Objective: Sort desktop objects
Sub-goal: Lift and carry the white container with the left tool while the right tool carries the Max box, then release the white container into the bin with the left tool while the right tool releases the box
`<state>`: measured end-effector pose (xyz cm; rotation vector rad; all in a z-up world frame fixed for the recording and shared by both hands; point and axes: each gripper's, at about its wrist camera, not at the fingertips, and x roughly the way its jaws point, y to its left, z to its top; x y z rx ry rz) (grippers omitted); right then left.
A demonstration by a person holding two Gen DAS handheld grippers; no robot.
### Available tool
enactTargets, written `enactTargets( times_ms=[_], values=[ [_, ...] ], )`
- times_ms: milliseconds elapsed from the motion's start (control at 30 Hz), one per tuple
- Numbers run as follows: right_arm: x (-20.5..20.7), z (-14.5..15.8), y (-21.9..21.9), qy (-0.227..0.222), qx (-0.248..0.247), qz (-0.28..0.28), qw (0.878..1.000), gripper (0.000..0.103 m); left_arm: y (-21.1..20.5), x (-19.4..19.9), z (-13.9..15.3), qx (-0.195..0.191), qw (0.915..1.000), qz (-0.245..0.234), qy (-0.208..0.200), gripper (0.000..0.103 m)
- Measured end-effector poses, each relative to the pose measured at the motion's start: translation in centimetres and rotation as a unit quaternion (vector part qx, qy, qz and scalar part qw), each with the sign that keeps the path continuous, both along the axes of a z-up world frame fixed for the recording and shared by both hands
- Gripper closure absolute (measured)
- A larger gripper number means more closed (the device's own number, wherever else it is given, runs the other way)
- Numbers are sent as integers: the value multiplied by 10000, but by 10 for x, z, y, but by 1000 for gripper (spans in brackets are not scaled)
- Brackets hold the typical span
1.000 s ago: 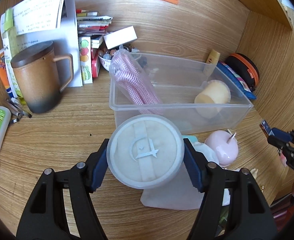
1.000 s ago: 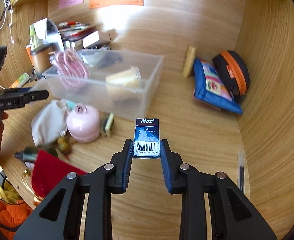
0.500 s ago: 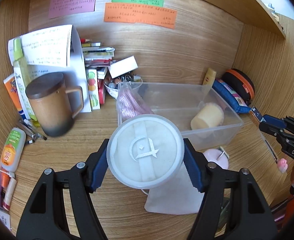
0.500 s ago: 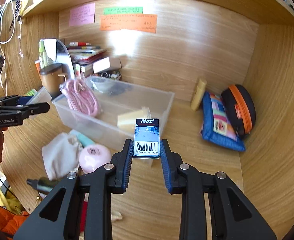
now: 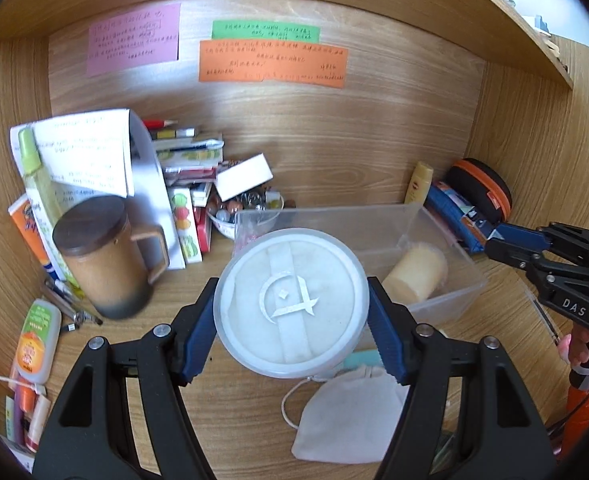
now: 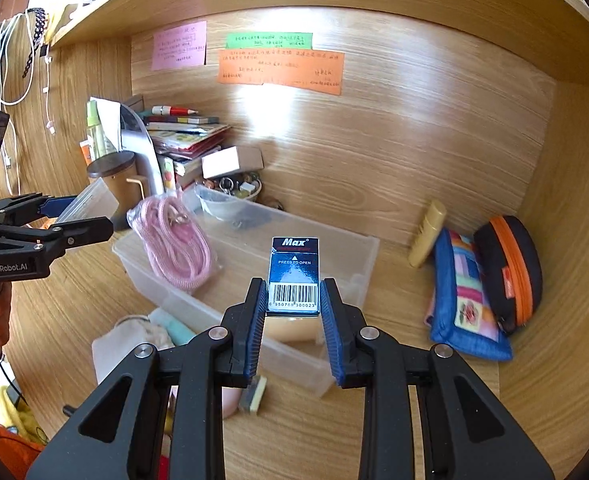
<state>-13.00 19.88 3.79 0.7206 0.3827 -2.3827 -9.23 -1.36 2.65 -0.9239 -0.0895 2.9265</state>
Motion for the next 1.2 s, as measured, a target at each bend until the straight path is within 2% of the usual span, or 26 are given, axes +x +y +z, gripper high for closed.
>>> enactTargets(
  times_ms=[400, 900, 1200],
  values=[
    [-20, -6, -23, -210, -157, 277, 9993, 78, 14, -33, -5, -40, 9994, -276, -185, 34],
    [-38, -26, -42, -552, -23, 476, 9973, 78, 20, -64, -30, -9, 9971, -480, -591, 34],
    [-50, -40, -54, -792, 72, 568, 9952, 78, 22, -77, -37, -73, 9962, -554, -665, 34]
  ],
)
